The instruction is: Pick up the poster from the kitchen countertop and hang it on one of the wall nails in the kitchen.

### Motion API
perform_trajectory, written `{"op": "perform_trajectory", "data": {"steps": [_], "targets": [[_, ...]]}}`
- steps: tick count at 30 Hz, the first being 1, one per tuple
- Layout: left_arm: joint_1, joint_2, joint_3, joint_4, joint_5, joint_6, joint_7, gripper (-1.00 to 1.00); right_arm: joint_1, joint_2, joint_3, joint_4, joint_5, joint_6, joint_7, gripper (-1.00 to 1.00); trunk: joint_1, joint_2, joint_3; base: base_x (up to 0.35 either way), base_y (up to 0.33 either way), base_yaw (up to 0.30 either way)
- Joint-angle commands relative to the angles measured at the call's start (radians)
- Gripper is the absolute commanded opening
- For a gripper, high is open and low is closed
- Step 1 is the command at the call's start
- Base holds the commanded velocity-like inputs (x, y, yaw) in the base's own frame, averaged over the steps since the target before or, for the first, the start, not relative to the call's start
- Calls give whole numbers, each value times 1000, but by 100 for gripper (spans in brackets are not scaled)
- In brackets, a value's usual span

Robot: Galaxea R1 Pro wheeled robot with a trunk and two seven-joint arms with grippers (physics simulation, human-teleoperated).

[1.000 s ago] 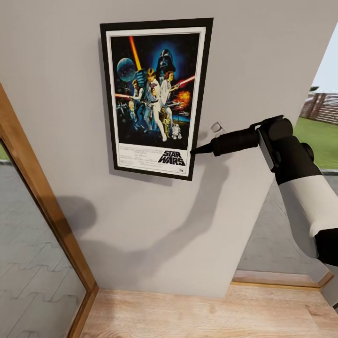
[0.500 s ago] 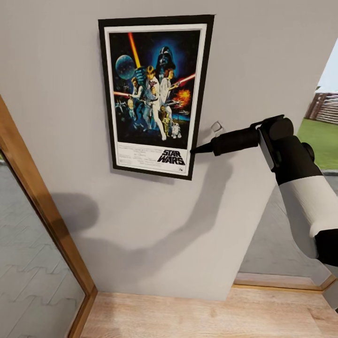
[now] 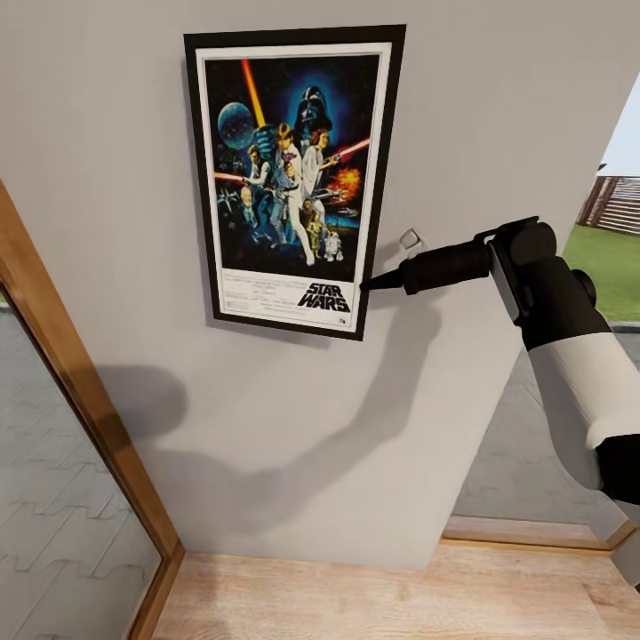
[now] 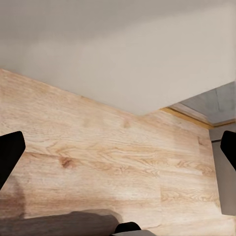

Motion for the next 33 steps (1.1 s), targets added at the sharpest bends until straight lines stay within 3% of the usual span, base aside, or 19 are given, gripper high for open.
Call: {"op": "perform_trajectory", "data": {"steps": [1,33], "targets": [[-1,0,-8,1,7,-6,-2,100,-1,-1,1,0,3,11,6,-100,1,-2,-2,0,0,0],[-1,0,-10,1,5,-6,0,100,-15,7,-1,31,5,15,-4,-100,1,-2,-2,0,0,0]]}}
